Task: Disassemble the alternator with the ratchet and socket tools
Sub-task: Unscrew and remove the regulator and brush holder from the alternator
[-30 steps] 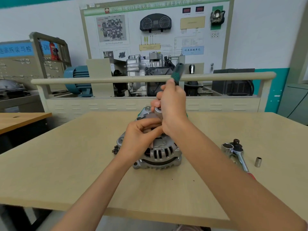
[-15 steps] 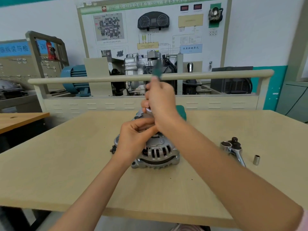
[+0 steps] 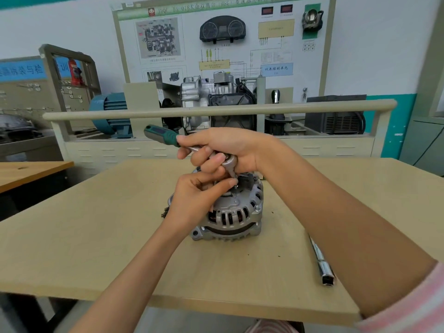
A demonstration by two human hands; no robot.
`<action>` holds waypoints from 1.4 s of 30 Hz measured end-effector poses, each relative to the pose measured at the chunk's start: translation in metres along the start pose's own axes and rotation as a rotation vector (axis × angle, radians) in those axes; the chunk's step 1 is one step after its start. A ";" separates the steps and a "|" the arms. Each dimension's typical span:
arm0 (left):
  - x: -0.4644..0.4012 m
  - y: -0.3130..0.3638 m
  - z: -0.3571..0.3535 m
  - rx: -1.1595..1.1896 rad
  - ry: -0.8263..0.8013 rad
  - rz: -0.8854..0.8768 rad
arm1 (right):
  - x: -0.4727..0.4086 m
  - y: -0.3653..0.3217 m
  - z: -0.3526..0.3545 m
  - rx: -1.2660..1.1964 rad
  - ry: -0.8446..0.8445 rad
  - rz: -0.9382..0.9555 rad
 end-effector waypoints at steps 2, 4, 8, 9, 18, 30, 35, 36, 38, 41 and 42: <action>0.000 0.001 -0.001 0.022 0.003 -0.004 | 0.001 0.000 0.000 -0.062 0.067 0.054; 0.000 0.003 -0.001 0.031 -0.009 -0.030 | 0.002 -0.001 0.005 -0.210 0.263 0.213; 0.000 0.007 -0.002 0.039 -0.001 -0.066 | 0.016 0.003 0.018 -0.419 0.801 0.609; 0.001 0.007 -0.003 0.031 -0.002 -0.068 | 0.018 0.004 0.019 -0.441 0.869 0.655; 0.000 0.001 -0.001 -0.032 -0.039 0.000 | 0.002 -0.001 0.012 -0.206 0.258 0.160; 0.001 0.002 0.000 0.000 0.018 -0.002 | 0.004 0.000 0.003 -0.156 0.218 0.225; -0.001 -0.001 0.000 -0.065 -0.014 -0.034 | 0.030 0.017 0.016 -0.635 0.944 0.827; -0.001 -0.002 0.000 -0.068 -0.001 -0.029 | 0.031 0.018 0.018 -0.692 0.955 0.832; -0.001 -0.003 0.000 -0.062 0.003 -0.027 | 0.028 0.016 0.021 -0.676 0.884 0.740; -0.001 -0.003 -0.002 -0.045 -0.043 -0.014 | 0.018 0.005 0.019 -0.486 0.655 0.487; -0.001 -0.003 -0.003 -0.033 -0.053 0.002 | 0.014 0.003 0.017 -0.397 0.580 0.393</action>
Point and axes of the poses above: each hand's wrist, its own x-axis away from the middle knuckle, its own z-axis out of the back of the hand, y = z × x, the point moved 5 cm from there along -x, towards the middle knuckle, and after that the axes turned 5 degrees about -z, right-handed, at the moved point
